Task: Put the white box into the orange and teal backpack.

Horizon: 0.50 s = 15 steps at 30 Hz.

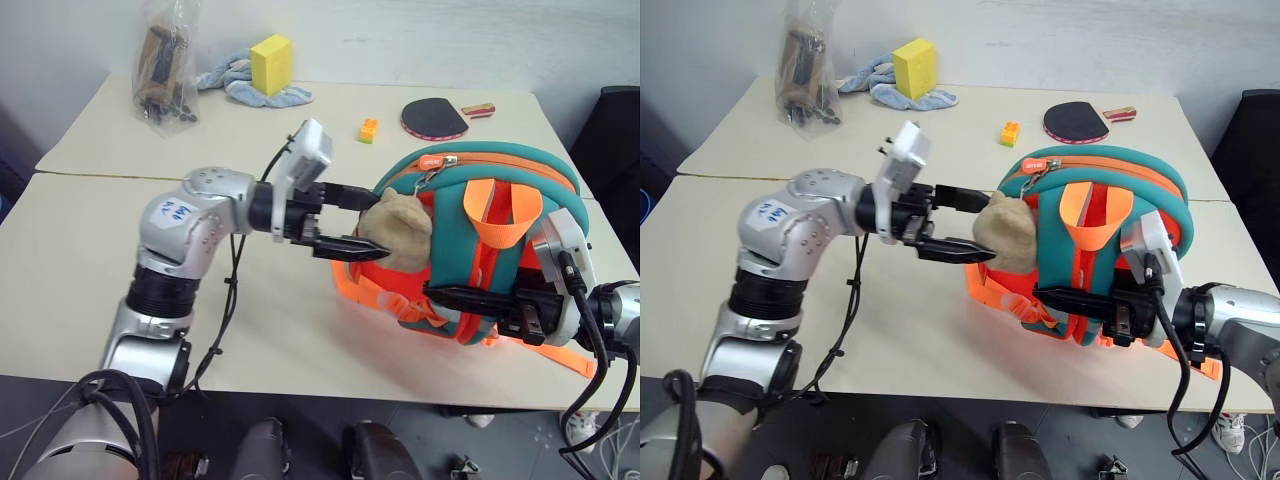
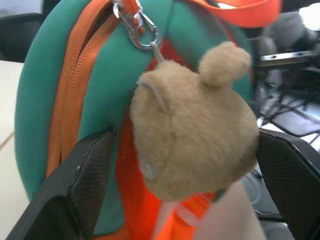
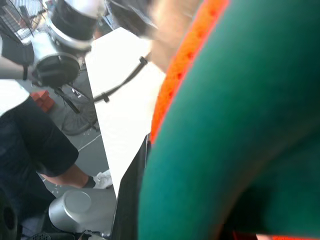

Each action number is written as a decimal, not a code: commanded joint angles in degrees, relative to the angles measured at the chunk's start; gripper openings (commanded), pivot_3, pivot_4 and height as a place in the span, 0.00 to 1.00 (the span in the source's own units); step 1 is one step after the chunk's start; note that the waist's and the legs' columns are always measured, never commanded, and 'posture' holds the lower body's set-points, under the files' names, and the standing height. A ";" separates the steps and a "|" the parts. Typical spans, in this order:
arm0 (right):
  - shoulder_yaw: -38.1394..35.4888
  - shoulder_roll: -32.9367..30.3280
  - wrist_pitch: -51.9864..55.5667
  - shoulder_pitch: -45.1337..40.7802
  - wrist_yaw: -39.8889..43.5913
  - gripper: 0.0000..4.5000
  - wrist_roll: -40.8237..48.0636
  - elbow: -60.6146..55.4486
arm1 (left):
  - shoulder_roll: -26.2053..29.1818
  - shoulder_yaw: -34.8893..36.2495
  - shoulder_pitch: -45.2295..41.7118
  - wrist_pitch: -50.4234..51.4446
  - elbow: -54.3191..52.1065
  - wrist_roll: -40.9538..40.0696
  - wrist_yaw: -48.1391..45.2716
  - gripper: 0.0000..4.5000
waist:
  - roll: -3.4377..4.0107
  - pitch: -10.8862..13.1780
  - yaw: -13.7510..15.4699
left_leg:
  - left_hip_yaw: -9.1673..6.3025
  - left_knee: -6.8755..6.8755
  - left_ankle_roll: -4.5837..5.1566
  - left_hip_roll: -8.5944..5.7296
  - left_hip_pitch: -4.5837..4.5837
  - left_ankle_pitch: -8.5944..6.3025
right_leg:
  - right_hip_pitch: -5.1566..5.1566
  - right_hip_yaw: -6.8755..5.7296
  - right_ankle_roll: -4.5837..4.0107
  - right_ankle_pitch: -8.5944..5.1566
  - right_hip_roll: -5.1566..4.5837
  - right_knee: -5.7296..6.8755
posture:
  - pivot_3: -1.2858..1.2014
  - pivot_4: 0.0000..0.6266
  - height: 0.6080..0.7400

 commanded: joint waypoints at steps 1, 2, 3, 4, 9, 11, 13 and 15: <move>-1.15 0.64 -0.50 -0.07 -0.89 0.00 2.72 -1.45 | -1.97 -1.20 0.28 -1.07 -2.07 0.63 2.93 0.99 | 0.00 0.00 0.20 | 0.00 0.00 0.00 0.00 0.00 0.00 | 0.00 -0.01 0.00 0.00 0.00 -0.01 | 0.52 0.24 1.00; -1.20 0.80 -0.57 0.20 -1.27 0.00 2.96 -1.72 | -2.62 -1.09 0.37 -0.71 -1.95 0.29 3.52 0.99 | 0.00 0.00 0.31 | 0.00 0.00 0.00 0.00 0.00 0.00 | 0.00 -0.01 0.00 0.00 0.00 -0.01 | 0.52 0.24 1.00; -1.22 0.90 -0.62 0.37 -1.55 0.00 3.12 -1.87 | -2.98 -0.95 0.41 -0.43 -1.86 0.02 3.87 0.99 | 0.00 0.00 0.38 | 0.00 0.01 0.00 0.00 0.00 0.00 | 0.00 0.00 0.00 0.00 0.00 0.00 | 0.52 0.24 1.00; -1.22 1.00 -0.71 0.55 -1.82 0.00 3.21 -2.02 | -3.22 -0.69 0.49 0.13 -1.83 -0.62 3.89 0.99 | 0.00 0.00 0.43 | 0.00 0.02 0.00 0.00 0.00 0.00 | 0.01 -0.01 0.00 0.00 0.00 0.00 | 0.52 0.24 1.00; -1.88 1.65 -1.50 2.41 -2.90 0.00 3.01 -2.57 | -1.76 -0.35 0.69 1.51 -1.80 -2.61 1.24 0.72 | 0.00 0.00 0.52 | -0.03 0.03 0.00 -0.01 0.00 0.00 | 0.06 -0.04 0.00 0.00 -0.01 -0.05 | 0.52 0.24 1.00; -2.00 2.00 -1.77 2.75 -3.40 0.00 3.13 -2.74 | -1.57 0.07 0.30 2.09 -1.21 -2.93 1.27 0.58 | 0.00 0.00 0.49 | -0.03 0.02 0.00 -0.01 0.00 0.00 | 0.06 -0.04 0.00 0.00 -0.01 -0.05 | 0.52 0.24 1.00; -1.97 2.20 -2.03 3.04 -3.73 0.00 3.12 -2.96 | -1.56 0.46 0.01 2.60 -0.87 -3.39 1.34 0.45 | 0.00 0.00 0.47 | -0.03 0.02 -0.01 0.00 0.01 0.00 | 0.07 -0.05 0.00 0.00 -0.01 -0.05 | 0.52 0.24 1.00; -1.84 2.38 -2.34 3.34 -4.05 0.00 3.03 -3.16 | -1.63 1.43 -0.45 3.15 -0.56 -4.75 0.86 0.32 | 0.00 0.00 0.47 | -0.04 0.02 -0.01 0.00 0.01 0.00 | 0.07 -0.05 0.00 0.00 0.00 -0.05 | 0.52 0.24 1.00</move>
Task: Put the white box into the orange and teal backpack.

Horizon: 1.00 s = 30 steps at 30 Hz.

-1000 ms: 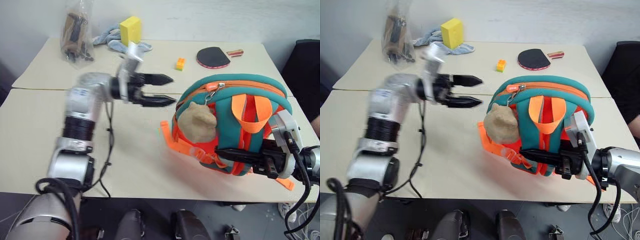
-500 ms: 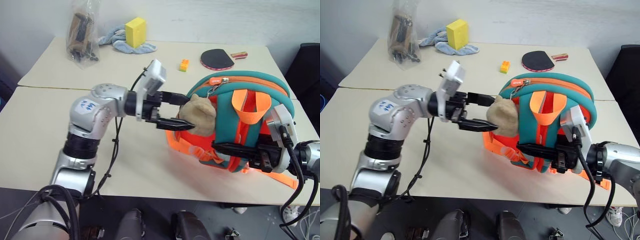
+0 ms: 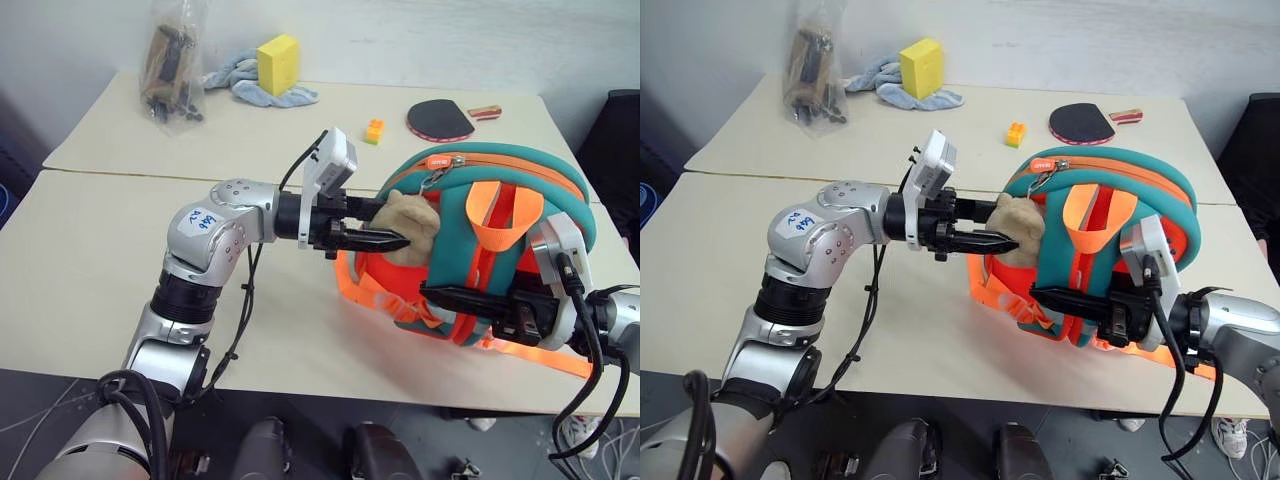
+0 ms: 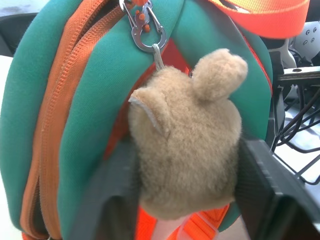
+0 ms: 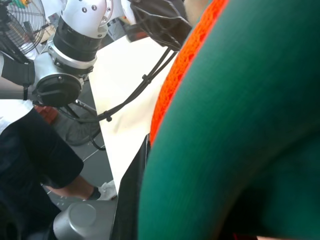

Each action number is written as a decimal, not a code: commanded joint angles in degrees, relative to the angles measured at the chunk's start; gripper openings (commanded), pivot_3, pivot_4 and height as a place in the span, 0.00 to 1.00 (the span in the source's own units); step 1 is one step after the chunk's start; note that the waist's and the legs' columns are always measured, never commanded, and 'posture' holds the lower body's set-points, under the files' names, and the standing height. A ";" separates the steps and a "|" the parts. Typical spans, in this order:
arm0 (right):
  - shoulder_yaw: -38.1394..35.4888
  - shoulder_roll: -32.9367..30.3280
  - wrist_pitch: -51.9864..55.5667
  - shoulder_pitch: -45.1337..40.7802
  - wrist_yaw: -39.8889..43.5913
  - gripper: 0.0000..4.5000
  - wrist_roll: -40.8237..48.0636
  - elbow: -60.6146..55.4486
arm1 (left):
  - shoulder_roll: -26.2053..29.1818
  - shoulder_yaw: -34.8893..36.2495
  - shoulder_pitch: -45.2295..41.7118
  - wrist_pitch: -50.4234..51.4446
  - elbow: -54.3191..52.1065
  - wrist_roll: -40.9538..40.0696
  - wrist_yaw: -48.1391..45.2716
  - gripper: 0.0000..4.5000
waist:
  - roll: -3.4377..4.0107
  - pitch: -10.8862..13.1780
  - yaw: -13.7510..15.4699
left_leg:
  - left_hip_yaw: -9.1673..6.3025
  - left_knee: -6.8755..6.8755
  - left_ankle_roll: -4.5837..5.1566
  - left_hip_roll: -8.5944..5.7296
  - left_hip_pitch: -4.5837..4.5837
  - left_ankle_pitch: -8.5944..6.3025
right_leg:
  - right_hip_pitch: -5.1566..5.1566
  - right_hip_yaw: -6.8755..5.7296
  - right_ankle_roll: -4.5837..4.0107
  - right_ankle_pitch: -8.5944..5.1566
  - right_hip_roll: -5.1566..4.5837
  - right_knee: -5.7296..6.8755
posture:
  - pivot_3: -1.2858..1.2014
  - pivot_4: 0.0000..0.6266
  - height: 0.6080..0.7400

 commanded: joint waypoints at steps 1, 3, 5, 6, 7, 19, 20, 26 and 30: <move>-1.79 0.50 -1.39 0.75 -0.47 0.00 1.11 -2.09 | 0.41 2.81 -1.43 0.70 -0.91 -3.80 -2.08 0.27 | 0.00 0.00 -0.04 | 0.00 -0.01 0.00 0.00 0.00 0.00 | 0.00 0.00 0.00 0.00 0.00 0.00 | 0.52 0.24 1.00; -2.14 0.50 -1.72 1.44 -0.53 0.00 0.93 -2.13 | 0.95 6.69 -3.37 1.78 0.49 -8.40 -5.29 0.18 | 0.00 0.00 -0.09 | 0.00 -0.02 0.00 0.00 0.00 0.00 | 0.00 0.00 0.00 0.00 0.01 -0.01 | 0.52 0.24 1.00; -3.10 0.38 -1.94 2.59 -0.71 0.00 0.98 -2.12 | 2.41 10.51 -6.93 3.51 4.86 -11.60 -7.49 0.12 | 0.00 0.00 -0.08 | 0.00 0.00 -0.02 0.01 -0.01 0.01 | -0.03 -0.02 0.00 0.00 0.02 0.03 | 0.52 0.24 1.00; -3.68 0.32 -2.17 3.35 -0.78 0.00 0.71 -2.17 | 3.64 11.42 -8.83 3.54 7.71 -11.60 -8.40 0.12 | 0.00 0.00 -0.06 | 0.00 0.00 -0.02 0.01 -0.02 0.01 | -0.04 -0.02 0.00 0.00 0.02 0.03 | 0.52 0.24 1.00; -4.19 0.31 -2.48 4.05 -0.74 0.00 0.33 -2.32 | 4.73 11.75 -10.08 3.14 9.86 -11.17 -9.14 0.12 | 0.00 0.00 -0.05 | 0.00 0.00 -0.03 0.01 -0.02 0.02 | -0.05 -0.02 0.00 0.00 0.03 0.04 | 0.52 0.24 1.00; -9.02 0.34 -5.40 11.49 2.25 0.00 -1.28 -3.70 | 15.89 -0.63 -6.70 -25.95 31.90 12.10 -20.92 0.12 | 0.04 -0.03 -0.35 | 0.04 -0.12 -0.06 0.03 0.05 0.03 | -0.04 0.02 -0.01 0.00 0.06 -0.05 | 0.52 0.24 1.00; -9.34 0.41 -5.51 11.94 2.46 0.00 -1.37 -3.73 | 15.76 -1.36 -6.47 -28.57 34.03 14.04 -20.37 0.12 | 0.04 -0.02 -0.22 | 0.03 -0.09 -0.05 0.03 0.02 0.03 | -0.04 0.01 -0.01 0.00 0.05 -0.06 | 0.52 0.24 1.00; -8.81 0.84 -6.56 13.10 2.70 0.00 -2.53 -3.63 | 11.93 -4.75 -2.02 -37.92 36.00 19.87 -19.53 0.12 | 0.04 -0.03 0.00 | 0.04 -0.08 0.02 0.01 0.00 -0.01 | -0.03 0.01 0.00 0.00 0.00 -0.08 | 0.52 0.24 1.00; -6.92 1.19 -7.22 11.80 1.34 0.00 -4.50 -3.16 | 6.22 -8.19 2.74 -40.99 35.68 25.49 -13.06 0.12 | 0.03 -0.03 0.02 | 0.02 -0.02 0.03 0.01 0.02 -0.02 | 0.00 0.00 0.00 0.00 -0.01 -0.04 | 0.52 0.24 1.00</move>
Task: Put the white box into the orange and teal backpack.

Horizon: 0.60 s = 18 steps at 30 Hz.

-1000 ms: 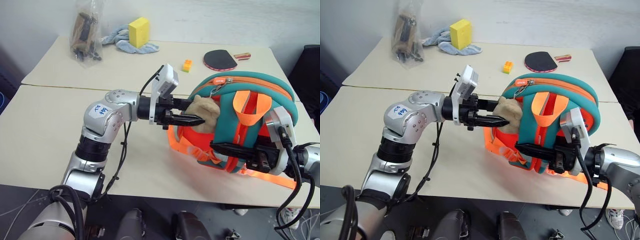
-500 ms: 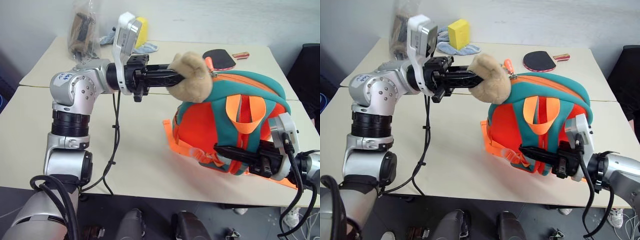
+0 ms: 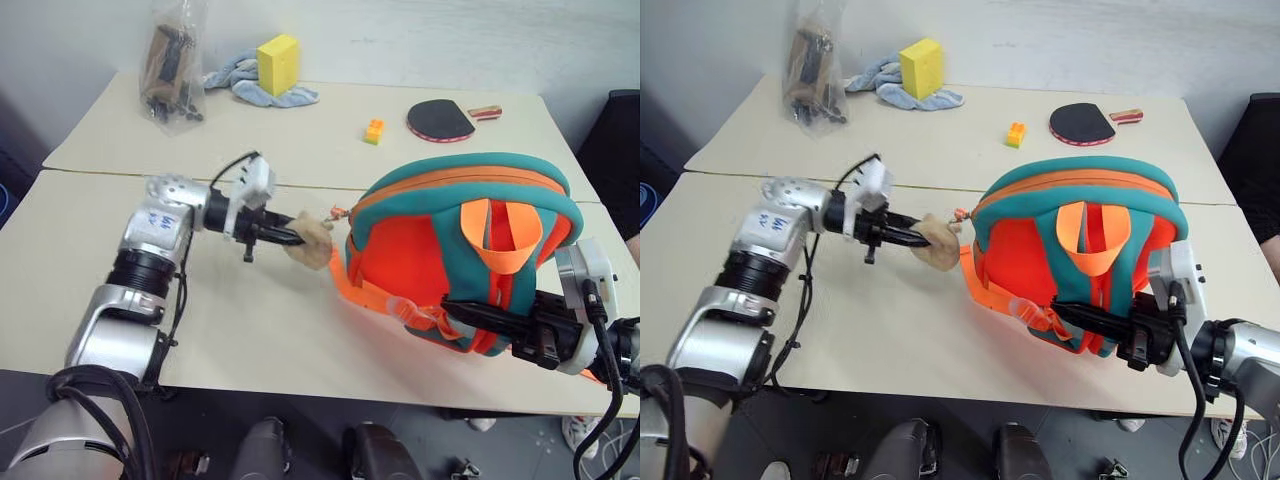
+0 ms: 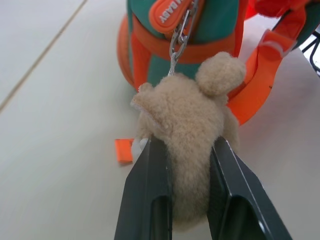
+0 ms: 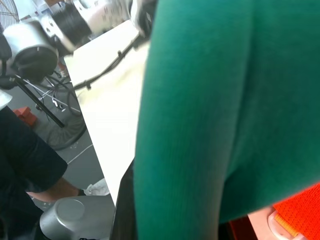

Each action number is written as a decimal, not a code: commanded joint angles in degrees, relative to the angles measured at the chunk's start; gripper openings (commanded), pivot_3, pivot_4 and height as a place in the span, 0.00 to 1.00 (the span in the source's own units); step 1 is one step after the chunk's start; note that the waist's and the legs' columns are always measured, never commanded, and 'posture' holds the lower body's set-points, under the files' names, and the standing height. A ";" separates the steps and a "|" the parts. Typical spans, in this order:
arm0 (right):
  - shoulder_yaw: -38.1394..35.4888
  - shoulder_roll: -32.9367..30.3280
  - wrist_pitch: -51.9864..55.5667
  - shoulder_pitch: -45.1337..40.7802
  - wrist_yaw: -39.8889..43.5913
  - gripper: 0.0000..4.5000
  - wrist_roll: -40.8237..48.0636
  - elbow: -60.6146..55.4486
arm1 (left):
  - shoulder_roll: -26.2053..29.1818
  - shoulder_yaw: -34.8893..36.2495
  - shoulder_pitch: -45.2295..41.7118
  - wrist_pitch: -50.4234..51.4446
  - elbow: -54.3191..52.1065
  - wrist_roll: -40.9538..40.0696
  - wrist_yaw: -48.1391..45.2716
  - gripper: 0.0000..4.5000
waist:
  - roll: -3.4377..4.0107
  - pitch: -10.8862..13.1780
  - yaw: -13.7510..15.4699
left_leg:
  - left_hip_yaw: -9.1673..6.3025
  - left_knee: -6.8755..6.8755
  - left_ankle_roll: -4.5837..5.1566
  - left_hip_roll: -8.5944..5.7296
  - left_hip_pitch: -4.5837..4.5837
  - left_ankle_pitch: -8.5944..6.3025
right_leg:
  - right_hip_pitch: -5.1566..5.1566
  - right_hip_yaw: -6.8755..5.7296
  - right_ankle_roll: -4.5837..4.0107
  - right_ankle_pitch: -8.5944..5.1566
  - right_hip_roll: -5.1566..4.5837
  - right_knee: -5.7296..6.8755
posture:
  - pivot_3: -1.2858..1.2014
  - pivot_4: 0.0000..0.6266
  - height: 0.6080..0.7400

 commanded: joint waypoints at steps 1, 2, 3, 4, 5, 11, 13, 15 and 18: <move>0.20 1.12 -1.67 -1.45 -1.38 0.00 -1.24 -0.32 | -2.67 -2.99 3.40 -2.53 -0.94 4.75 3.98 0.12 | -0.01 0.00 -0.02 | 0.00 0.01 0.01 0.00 0.00 0.00 | 0.00 0.00 0.00 0.00 0.00 0.01 | 0.52 0.24 1.00; 0.48 1.30 -1.81 -1.84 -1.69 0.00 -1.64 -0.26 | -3.38 -3.76 4.39 -3.36 -1.30 5.92 4.85 0.12 | -0.02 -0.02 -0.01 | -0.01 0.02 0.01 0.01 -0.01 0.00 | -0.01 -0.01 0.00 0.00 0.01 0.03 | 0.52 0.24 1.00; 0.65 1.42 -1.94 -2.04 -1.83 0.00 -1.97 -0.28 | -3.78 -4.30 4.98 -4.16 -1.42 6.96 5.65 0.12 | 0.01 -0.04 0.07 | -0.01 0.03 0.00 0.01 0.01 0.00 | 0.00 -0.01 0.00 0.00 0.01 0.05 | 0.52 0.24 1.00; 0.75 1.53 -2.05 -2.14 -1.88 0.00 -2.25 -0.34 | -4.00 -4.81 5.37 -5.18 -1.35 8.05 6.42 0.12 | 0.08 -0.09 0.16 | -0.02 0.04 0.00 0.00 0.06 0.00 | 0.06 -0.02 0.00 0.00 0.00 0.05 | 0.52 0.24 1.00; 0.68 1.62 -2.10 -2.13 -1.82 0.00 -2.47 -0.32 | -4.12 -5.19 5.56 -6.29 -1.09 9.05 7.15 0.12 | 0.11 -0.13 0.27 | -0.03 0.05 0.01 -0.01 0.14 -0.01 | 0.16 -0.03 0.00 0.00 -0.01 0.03 | 0.52 0.24 1.00; -0.08 1.35 -1.16 -0.59 -1.89 0.14 -4.72 0.40 | -2.46 -0.23 4.63 2.62 -4.26 2.51 2.66 0.19 | 0.08 -0.20 0.22 | -0.13 0.15 0.18 -0.05 0.29 -0.10 | 0.49 -0.12 0.07 0.04 -0.06 -0.08 | 0.52 0.24 1.00; -2.01 -0.29 -0.80 1.10 -0.02 0.27 -6.41 1.38 | -0.36 2.93 4.41 10.24 -7.89 -3.03 -1.89 0.30 | 0.08 -0.20 -0.03 | -0.13 0.12 0.17 -0.04 0.23 -0.10 | 0.43 -0.13 0.07 0.04 -0.05 -0.09 | 0.52 0.24 1.00; -6.98 -2.30 -0.54 3.87 3.23 0.42 -7.76 3.45 | 2.98 5.72 4.26 16.39 -11.52 -7.44 -5.63 0.45 | 0.10 -0.18 -0.23 | -0.14 0.06 0.11 -0.04 0.08 -0.07 | 0.24 -0.14 0.07 0.04 -0.03 -0.08 | 0.52 0.24 1.00; -16.10 -5.35 0.32 8.89 10.33 0.66 -9.90 7.49 | 8.79 8.83 4.32 22.85 -15.81 -12.21 -10.46 0.67 | 0.12 -0.17 -0.28 | -0.13 -0.05 0.04 -0.01 0.03 -0.03 | 0.17 -0.14 0.06 0.03 0.02 -0.10 | 0.52 0.24 1.00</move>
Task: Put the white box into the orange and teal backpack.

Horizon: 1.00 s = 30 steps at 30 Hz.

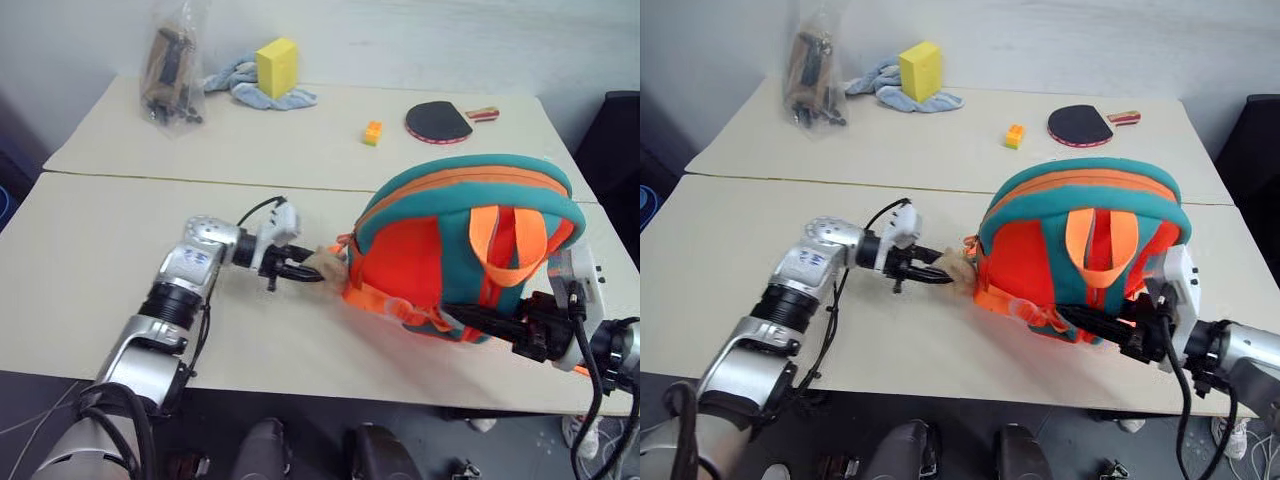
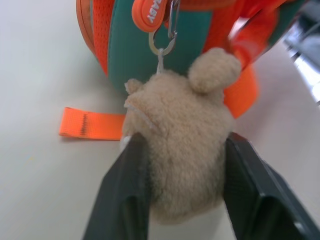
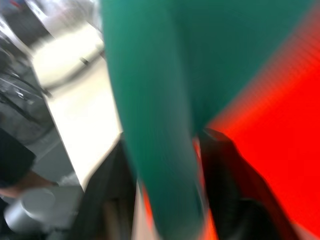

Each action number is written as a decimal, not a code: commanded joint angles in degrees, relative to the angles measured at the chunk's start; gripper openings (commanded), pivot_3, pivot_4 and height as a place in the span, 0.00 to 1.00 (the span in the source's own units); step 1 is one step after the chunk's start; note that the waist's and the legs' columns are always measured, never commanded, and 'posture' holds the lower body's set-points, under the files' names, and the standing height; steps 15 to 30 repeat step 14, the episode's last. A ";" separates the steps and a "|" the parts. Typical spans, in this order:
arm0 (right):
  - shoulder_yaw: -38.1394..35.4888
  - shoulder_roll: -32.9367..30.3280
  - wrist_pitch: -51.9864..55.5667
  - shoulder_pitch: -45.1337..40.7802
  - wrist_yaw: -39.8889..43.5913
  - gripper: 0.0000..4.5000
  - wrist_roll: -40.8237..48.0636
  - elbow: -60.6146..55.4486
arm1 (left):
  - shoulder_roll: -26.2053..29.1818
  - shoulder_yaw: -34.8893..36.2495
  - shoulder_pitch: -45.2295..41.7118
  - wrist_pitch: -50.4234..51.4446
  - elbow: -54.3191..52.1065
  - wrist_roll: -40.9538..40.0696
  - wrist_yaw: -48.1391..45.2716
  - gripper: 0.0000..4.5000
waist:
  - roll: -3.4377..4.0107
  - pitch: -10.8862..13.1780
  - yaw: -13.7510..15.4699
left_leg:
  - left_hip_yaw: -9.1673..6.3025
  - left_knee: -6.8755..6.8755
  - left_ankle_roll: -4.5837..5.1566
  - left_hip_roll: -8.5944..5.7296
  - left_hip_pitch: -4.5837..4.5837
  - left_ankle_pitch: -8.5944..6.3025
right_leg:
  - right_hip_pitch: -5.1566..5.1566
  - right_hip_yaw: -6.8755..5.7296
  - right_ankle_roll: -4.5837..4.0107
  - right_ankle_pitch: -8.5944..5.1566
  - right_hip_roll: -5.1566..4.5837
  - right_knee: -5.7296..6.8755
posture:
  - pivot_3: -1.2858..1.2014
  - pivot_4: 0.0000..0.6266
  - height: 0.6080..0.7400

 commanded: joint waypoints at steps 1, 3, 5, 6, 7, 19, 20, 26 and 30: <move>-11.84 -3.33 0.75 4.71 8.92 0.71 -2.51 3.92 | 6.03 4.56 -0.41 7.47 -6.55 -6.63 -5.93 0.72 | 0.02 0.01 0.11 | 0.00 -0.01 0.00 -0.01 0.00 0.00 | -0.01 0.00 -0.01 0.00 -0.01 -0.03 | 0.52 0.24 1.00; -21.32 -6.89 2.19 9.11 17.37 0.86 -5.66 10.73 | 13.13 7.62 -0.47 12.07 -8.69 -10.22 -10.46 0.86 | 0.03 0.02 0.03 | 0.00 -0.05 -0.01 0.01 0.02 0.01 | 0.02 0.00 -0.01 -0.01 0.03 -0.09 | 0.52 0.24 1.00; -27.27 -9.87 2.79 10.03 21.83 1.00 -7.71 17.28 | 17.99 9.82 -0.64 14.14 -9.53 -12.27 -11.85 0.98 | 0.02 0.02 -0.14 | 0.01 -0.08 -0.01 -0.01 0.09 0.00 | 0.10 0.02 -0.02 -0.01 0.02 -0.15 | 0.52 0.24 1.00; -29.02 -11.22 2.73 9.18 22.67 1.00 -8.54 20.55 | 19.75 10.59 -0.82 14.24 -9.64 -12.60 -11.45 0.99 | 0.02 0.02 -0.24 | 0.02 -0.12 0.00 -0.01 0.19 0.00 | 0.19 0.03 -0.01 -0.01 0.01 -0.19 | 0.52 0.24 1.00; -30.03 -12.16 2.64 8.48 23.49 1.00 -9.32 22.88 | 20.89 10.97 -0.87 14.32 -9.90 -12.98 -10.94 0.99 | 0.02 0.02 -0.42 | 0.02 -0.11 0.02 -0.02 0.26 -0.02 | 0.25 0.04 -0.01 -0.01 -0.01 -0.18 | 0.52 0.24 1.00; -25.65 -10.29 0.27 0.37 20.34 1.00 -12.34 28.68 | 20.52 12.06 1.80 7.01 -10.02 -10.11 -2.84 0.99 | -0.03 0.01 -0.53 | 0.03 -0.28 0.10 -0.07 0.43 -0.11 | 0.34 0.05 -0.02 -0.01 -0.08 -0.23 | 0.52 0.24 1.00; -25.65 -10.29 0.27 0.37 20.34 1.00 -12.34 28.68 | 20.52 12.06 1.80 7.01 -10.02 -10.11 -2.84 0.99 | -0.03 0.01 -0.53 | 0.03 -0.28 0.10 -0.07 0.43 -0.11 | 0.34 0.05 -0.02 -0.01 -0.08 -0.23 | 0.52 0.24 1.00; -25.65 -10.29 0.27 0.37 20.34 1.00 -12.34 28.68 | 20.52 12.06 1.80 7.01 -10.02 -10.11 -2.84 0.99 | -0.03 0.01 -0.53 | 0.03 -0.28 0.10 -0.07 0.43 -0.11 | 0.34 0.05 -0.02 -0.01 -0.08 -0.23 | 0.52 0.24 1.00; -25.65 -10.29 0.27 0.37 20.34 1.00 -12.34 28.68 | 20.52 12.06 1.80 7.01 -10.02 -10.11 -2.84 0.99 | -0.03 0.01 -0.53 | 0.03 -0.28 0.10 -0.07 0.43 -0.11 | 0.34 0.05 -0.02 -0.01 -0.08 -0.23 | 0.52 0.24 1.00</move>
